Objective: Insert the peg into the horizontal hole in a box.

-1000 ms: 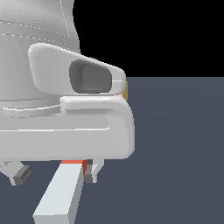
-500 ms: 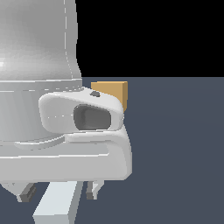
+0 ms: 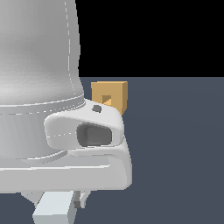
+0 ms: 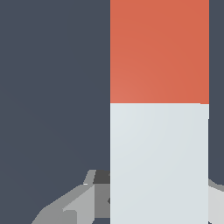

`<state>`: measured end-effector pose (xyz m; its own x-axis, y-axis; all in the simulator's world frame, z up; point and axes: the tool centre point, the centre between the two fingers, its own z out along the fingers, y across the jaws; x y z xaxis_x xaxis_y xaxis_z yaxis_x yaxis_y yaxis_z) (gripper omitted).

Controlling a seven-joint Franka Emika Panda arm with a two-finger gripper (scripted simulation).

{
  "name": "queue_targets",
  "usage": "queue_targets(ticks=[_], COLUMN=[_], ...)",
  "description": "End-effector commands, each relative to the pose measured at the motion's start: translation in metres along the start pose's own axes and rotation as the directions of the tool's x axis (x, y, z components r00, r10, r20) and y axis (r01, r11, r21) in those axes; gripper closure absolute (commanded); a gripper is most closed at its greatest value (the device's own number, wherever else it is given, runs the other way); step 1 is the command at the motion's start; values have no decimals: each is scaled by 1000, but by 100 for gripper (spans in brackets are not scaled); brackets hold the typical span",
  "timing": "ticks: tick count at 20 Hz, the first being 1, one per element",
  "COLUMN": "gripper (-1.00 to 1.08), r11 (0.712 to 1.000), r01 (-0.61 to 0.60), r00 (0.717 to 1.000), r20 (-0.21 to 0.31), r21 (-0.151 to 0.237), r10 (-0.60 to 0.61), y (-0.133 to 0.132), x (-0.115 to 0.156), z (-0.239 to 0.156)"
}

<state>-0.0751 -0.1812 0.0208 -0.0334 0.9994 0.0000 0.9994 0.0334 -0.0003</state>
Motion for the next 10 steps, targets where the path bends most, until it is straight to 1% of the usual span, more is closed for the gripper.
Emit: queue_targets(ticks=[1,10], gripper=[108,108], r11=[1000,1000], r01=[0,-2], r00=[1000,1000], r20=[0,0], r21=[0,-1], r10=[0,2], y=[0,0], x=[0,3], z=[0,-1])
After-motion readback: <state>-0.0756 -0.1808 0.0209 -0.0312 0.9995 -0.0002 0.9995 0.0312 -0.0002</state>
